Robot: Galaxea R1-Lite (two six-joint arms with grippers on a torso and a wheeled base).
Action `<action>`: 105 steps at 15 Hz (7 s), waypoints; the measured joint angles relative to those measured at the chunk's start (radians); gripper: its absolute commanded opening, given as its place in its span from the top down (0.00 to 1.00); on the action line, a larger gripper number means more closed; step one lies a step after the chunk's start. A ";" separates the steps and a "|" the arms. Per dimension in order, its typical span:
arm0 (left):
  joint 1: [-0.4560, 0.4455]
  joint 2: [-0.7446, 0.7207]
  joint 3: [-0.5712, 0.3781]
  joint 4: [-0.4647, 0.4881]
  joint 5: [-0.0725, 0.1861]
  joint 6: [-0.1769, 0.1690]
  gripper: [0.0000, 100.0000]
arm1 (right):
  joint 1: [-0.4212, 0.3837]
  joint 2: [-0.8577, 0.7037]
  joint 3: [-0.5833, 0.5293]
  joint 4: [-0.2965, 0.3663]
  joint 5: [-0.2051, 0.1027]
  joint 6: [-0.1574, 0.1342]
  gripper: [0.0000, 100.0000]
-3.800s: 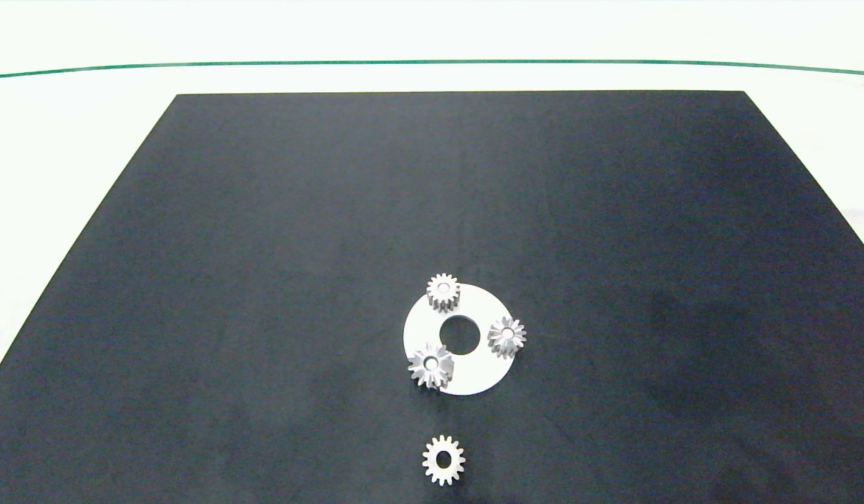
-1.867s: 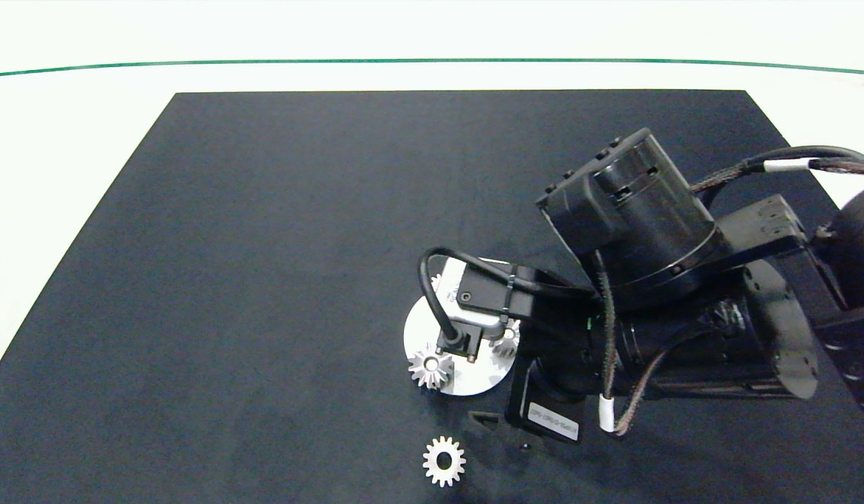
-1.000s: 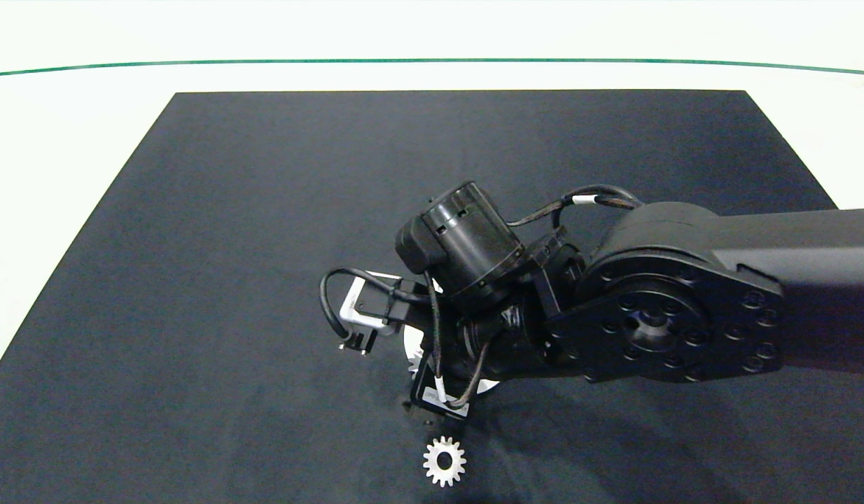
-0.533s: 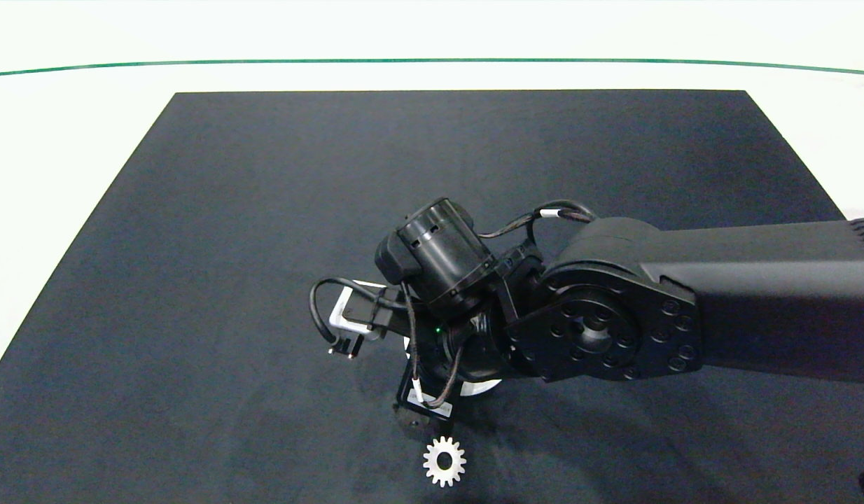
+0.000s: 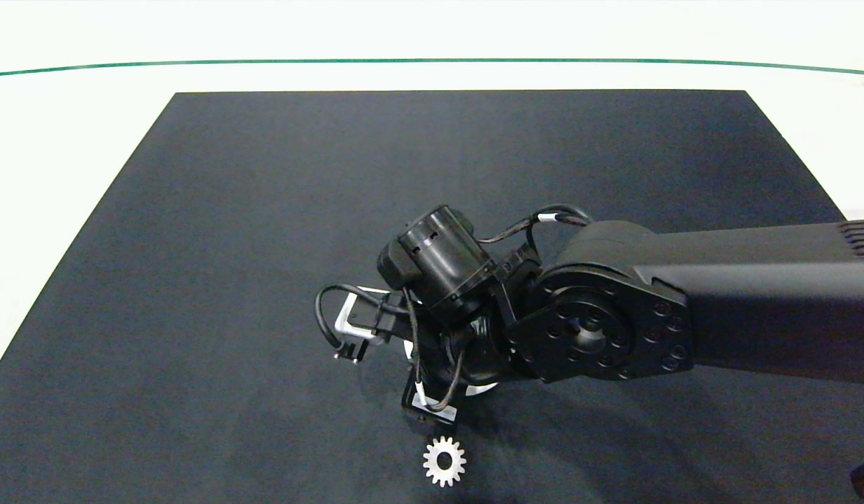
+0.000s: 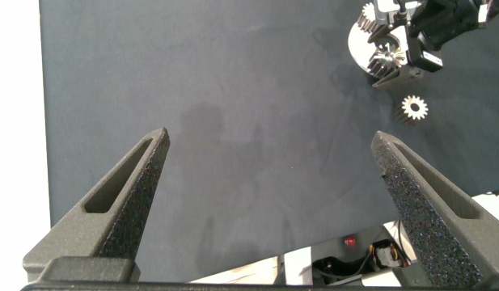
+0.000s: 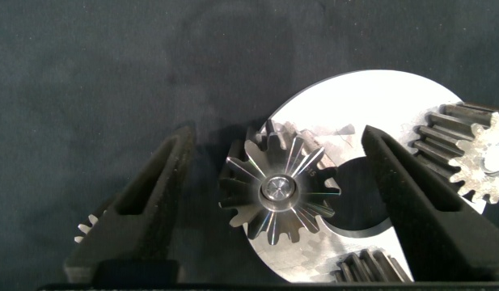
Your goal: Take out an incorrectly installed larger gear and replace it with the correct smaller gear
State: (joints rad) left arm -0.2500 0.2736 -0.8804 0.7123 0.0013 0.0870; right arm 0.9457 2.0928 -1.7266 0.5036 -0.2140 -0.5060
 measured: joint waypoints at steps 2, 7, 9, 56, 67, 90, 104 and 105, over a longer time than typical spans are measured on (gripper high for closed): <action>0.000 0.000 0.000 0.000 0.000 0.000 0.00 | -0.002 0.000 0.000 0.000 -0.001 0.000 0.24; -0.001 -0.005 0.001 0.000 0.000 0.000 0.00 | -0.006 0.001 -0.003 0.001 -0.016 0.000 0.34; -0.001 -0.006 0.001 0.000 0.000 0.000 0.00 | -0.005 0.003 -0.004 0.003 -0.016 0.000 0.38; 0.010 0.006 0.036 0.000 0.007 0.004 0.00 | -0.303 -0.354 0.147 0.163 -0.055 0.239 0.66; 0.014 0.006 0.064 -0.001 0.011 0.008 0.00 | -0.660 -0.429 0.429 -0.132 -0.053 0.343 0.66; 0.020 0.001 0.106 0.000 0.011 0.045 0.00 | -0.811 -0.527 0.592 -0.203 0.013 0.342 0.00; 0.010 0.134 0.212 0.009 -0.309 0.353 0.00 | -0.815 -1.013 0.685 -0.102 0.003 0.339 0.00; 0.010 0.151 0.225 0.009 -0.334 0.385 0.00 | -0.815 -1.030 0.685 -0.102 0.003 0.340 0.00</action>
State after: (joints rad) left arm -0.2404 0.4251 -0.6551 0.7211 -0.3332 0.4719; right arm 0.1306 1.0632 -1.0419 0.4017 -0.2106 -0.1660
